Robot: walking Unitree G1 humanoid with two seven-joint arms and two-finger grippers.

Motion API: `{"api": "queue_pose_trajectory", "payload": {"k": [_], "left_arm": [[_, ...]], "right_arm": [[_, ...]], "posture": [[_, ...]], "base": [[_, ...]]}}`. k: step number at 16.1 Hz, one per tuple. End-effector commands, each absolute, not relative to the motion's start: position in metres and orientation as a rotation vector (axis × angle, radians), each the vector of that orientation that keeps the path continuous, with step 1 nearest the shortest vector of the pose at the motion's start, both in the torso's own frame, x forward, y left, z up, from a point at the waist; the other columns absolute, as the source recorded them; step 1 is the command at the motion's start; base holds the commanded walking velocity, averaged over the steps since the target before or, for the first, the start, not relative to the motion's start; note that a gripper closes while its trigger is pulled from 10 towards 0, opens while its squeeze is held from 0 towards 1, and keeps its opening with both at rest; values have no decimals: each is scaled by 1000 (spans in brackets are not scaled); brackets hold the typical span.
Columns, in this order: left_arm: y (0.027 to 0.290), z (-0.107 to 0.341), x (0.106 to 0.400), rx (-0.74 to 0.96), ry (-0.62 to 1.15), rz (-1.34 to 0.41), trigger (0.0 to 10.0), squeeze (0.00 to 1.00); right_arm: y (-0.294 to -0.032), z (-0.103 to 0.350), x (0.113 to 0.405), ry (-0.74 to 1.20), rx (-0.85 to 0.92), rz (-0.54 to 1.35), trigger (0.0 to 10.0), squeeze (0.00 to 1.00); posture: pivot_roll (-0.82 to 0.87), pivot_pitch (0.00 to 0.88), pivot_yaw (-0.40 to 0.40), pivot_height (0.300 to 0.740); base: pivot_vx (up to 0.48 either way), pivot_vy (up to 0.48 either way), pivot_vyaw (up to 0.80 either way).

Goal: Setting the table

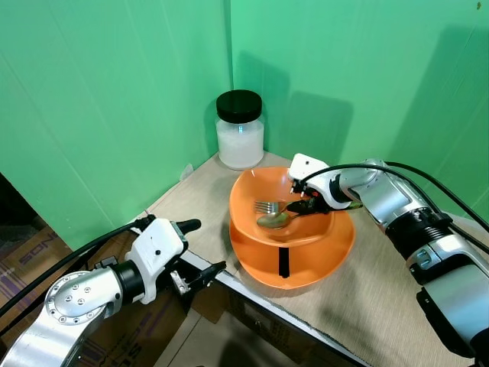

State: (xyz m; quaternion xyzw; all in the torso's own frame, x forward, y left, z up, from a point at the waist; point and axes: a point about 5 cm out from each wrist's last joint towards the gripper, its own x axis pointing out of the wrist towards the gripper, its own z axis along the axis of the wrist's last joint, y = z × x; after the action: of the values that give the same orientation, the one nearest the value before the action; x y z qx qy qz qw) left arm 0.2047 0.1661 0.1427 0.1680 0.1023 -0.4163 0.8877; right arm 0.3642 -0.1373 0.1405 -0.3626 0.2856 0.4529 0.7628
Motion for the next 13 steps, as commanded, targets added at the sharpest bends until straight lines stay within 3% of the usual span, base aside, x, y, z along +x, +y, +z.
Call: {"api": "queue_pose_trajectory", "payload": {"k": [1, 2, 5, 10, 13], "left_arm": [[167, 143, 205, 378, 223, -877, 10000, 0], [167, 143, 205, 379, 223, -877, 10000, 0], [166, 143, 204, 380, 225, -881, 10000, 0], [166, 141, 202, 382, 237, -890, 10000, 0], [167, 141, 202, 385, 244, -897, 10000, 0]], "right_arm": [[-137, 143, 365, 624, -826, 996, 7255, 0], [-137, 143, 365, 626, -828, 992, 8078, 0], [-138, 141, 365, 646, -837, 990, 8392, 0], [-139, 138, 363, 686, -854, 999, 6745, 0], [-140, 136, 361, 708, -865, 1016, 4510, 0]], "posture": [[-82, 0, 62, 740], [-82, 0, 62, 740], [-83, 0, 61, 740], [-80, 0, 59, 740], [-80, 0, 60, 740]], "base": [[0, 0, 0], [0, 0, 0], [0, 0, 0], [0, 0, 0], [0, 0, 0]]}}
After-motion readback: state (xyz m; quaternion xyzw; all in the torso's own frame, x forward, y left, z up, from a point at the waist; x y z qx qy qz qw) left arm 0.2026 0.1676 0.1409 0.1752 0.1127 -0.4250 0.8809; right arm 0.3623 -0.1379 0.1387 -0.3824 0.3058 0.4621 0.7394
